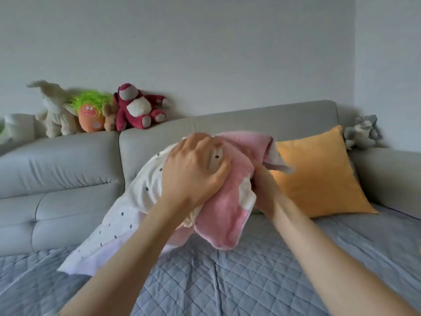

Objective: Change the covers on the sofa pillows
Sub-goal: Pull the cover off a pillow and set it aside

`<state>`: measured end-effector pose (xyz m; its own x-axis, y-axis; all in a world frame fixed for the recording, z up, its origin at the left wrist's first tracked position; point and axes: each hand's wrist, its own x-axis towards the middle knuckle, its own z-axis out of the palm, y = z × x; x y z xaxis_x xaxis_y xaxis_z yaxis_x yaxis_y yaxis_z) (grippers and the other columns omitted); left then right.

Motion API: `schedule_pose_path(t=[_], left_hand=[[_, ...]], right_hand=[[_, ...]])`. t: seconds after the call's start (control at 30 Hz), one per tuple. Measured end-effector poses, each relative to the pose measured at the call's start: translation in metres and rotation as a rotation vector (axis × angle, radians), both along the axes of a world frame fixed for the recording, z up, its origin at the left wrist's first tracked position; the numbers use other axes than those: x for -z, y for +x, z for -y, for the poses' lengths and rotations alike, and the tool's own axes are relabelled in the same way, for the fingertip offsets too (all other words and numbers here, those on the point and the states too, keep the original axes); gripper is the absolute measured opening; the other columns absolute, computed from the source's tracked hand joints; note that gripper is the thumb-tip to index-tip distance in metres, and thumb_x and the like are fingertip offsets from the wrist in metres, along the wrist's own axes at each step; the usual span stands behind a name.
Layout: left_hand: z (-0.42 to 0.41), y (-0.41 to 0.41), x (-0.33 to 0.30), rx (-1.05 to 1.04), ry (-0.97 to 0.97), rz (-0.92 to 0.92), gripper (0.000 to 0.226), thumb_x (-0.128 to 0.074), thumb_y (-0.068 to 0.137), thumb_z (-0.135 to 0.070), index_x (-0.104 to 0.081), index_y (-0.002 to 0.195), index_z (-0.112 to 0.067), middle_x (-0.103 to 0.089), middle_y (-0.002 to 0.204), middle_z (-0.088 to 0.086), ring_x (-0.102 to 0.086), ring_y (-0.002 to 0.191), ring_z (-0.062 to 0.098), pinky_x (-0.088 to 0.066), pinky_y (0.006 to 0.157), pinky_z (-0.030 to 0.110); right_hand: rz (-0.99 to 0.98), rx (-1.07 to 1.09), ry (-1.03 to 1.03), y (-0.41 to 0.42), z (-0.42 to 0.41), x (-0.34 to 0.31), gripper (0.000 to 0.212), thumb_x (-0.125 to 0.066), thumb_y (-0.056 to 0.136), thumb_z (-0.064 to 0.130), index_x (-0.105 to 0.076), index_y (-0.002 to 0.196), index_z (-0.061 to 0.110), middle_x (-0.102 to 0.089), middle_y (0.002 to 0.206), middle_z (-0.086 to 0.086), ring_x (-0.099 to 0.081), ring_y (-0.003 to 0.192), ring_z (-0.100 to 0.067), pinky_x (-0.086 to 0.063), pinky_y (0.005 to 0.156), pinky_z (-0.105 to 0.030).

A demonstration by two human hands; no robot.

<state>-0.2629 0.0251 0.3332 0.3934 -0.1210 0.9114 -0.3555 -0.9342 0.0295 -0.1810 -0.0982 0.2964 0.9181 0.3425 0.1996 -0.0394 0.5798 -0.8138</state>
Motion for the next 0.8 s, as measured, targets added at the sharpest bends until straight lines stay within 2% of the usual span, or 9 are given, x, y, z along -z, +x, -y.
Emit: schedule_pose_path(t=[0.07, 0.13, 0.17, 0.23, 0.37, 0.5, 0.63, 0.7, 0.8], left_hand=[[-0.017, 0.028, 0.070, -0.050, 0.042, -0.197, 0.043, -0.043, 0.084, -0.052, -0.064, 0.107, -0.024, -0.063, 0.113, -0.001, -0.061, 0.097, 0.022, -0.046, 0.084, 0.032], [-0.035, 0.042, 0.152, -0.051, 0.012, -0.467, 0.059, -0.039, 0.082, -0.065, -0.065, 0.111, -0.022, -0.063, 0.117, -0.001, -0.061, 0.103, 0.023, -0.047, 0.091, 0.035], [-0.037, 0.043, 0.186, -0.011, -0.025, -0.610, 0.068, -0.037, 0.078, -0.072, -0.063, 0.116, -0.022, -0.060, 0.121, -0.002, -0.057, 0.110, 0.020, -0.045, 0.097, 0.036], [-0.029, 0.038, 0.229, 0.061, -0.035, -0.761, 0.070, -0.039, 0.077, -0.070, -0.059, 0.123, -0.021, -0.055, 0.130, -0.003, -0.050, 0.120, 0.016, -0.037, 0.106, 0.035], [-0.017, 0.029, 0.240, 0.080, -0.098, -0.578, 0.048, -0.056, 0.080, -0.050, -0.062, 0.110, -0.013, -0.056, 0.127, 0.003, -0.047, 0.114, 0.015, -0.025, 0.099, 0.017], [-0.018, 0.000, 0.248, -0.104, -0.168, -0.343, 0.031, -0.068, 0.075, -0.037, -0.061, 0.087, -0.010, -0.059, 0.100, 0.008, -0.050, 0.089, 0.027, -0.042, 0.079, 0.034], [-0.010, -0.027, 0.262, -0.134, -0.219, -0.449, 0.047, -0.058, 0.069, -0.056, -0.060, 0.089, -0.014, -0.054, 0.088, 0.002, -0.055, 0.079, 0.024, -0.050, 0.063, 0.036], [-0.010, -0.025, 0.262, -0.134, -0.273, -0.491, 0.040, -0.065, 0.075, -0.047, -0.060, 0.093, -0.012, -0.055, 0.093, 0.004, -0.056, 0.083, 0.024, -0.050, 0.062, 0.034], [-0.005, -0.016, 0.247, -0.149, -0.347, -0.479, 0.028, -0.050, 0.086, -0.035, -0.061, 0.097, -0.012, -0.056, 0.107, 0.006, -0.057, 0.089, 0.025, -0.049, 0.061, 0.033]], right_hand=[[-0.104, 0.035, -0.109, 0.005, 0.022, 0.043, 0.034, -0.044, 0.098, 0.033, -0.051, 0.125, 0.013, -0.064, 0.095, -0.008, -0.065, 0.079, -0.022, -0.056, 0.067, -0.036], [-0.221, 0.004, -0.275, 0.002, 0.038, 0.102, 0.032, -0.047, 0.096, 0.035, -0.047, 0.126, 0.024, -0.060, 0.118, -0.012, -0.061, 0.104, -0.032, -0.050, 0.089, -0.048], [-0.267, -0.004, -0.418, -0.003, 0.045, 0.127, 0.038, -0.050, 0.095, 0.035, -0.043, 0.131, 0.026, -0.051, 0.133, -0.011, -0.054, 0.116, -0.034, -0.042, 0.100, -0.051], [-0.291, 0.065, -0.686, -0.020, 0.055, 0.166, 0.061, -0.059, 0.091, 0.031, -0.030, 0.144, 0.024, -0.040, 0.144, -0.005, -0.047, 0.122, -0.027, -0.036, 0.104, -0.049], [-0.331, 0.068, -0.821, -0.048, 0.060, 0.217, 0.059, -0.069, 0.079, 0.044, -0.045, 0.127, 0.019, -0.054, 0.128, 0.000, -0.053, 0.113, -0.021, -0.048, 0.094, -0.045], [-0.258, -0.126, -0.878, -0.061, 0.041, 0.233, 0.063, -0.069, 0.069, 0.061, -0.055, 0.117, 0.021, -0.063, 0.117, 0.006, -0.057, 0.111, -0.014, -0.046, 0.098, -0.037], [-0.226, 0.109, -0.643, -0.064, 0.016, 0.238, 0.041, -0.059, 0.087, 0.042, -0.056, 0.118, 0.015, -0.068, 0.107, -0.001, -0.063, 0.099, -0.013, -0.049, 0.088, -0.030], [-0.237, 0.146, -0.630, -0.065, 0.008, 0.237, 0.041, -0.052, 0.091, 0.045, -0.054, 0.121, 0.017, -0.065, 0.111, -0.001, -0.061, 0.103, -0.015, -0.048, 0.095, -0.035], [-0.204, 0.229, -0.659, -0.061, 0.000, 0.224, 0.051, -0.047, 0.089, 0.055, -0.052, 0.125, 0.020, -0.062, 0.120, -0.001, -0.059, 0.107, -0.016, -0.047, 0.097, -0.039]])
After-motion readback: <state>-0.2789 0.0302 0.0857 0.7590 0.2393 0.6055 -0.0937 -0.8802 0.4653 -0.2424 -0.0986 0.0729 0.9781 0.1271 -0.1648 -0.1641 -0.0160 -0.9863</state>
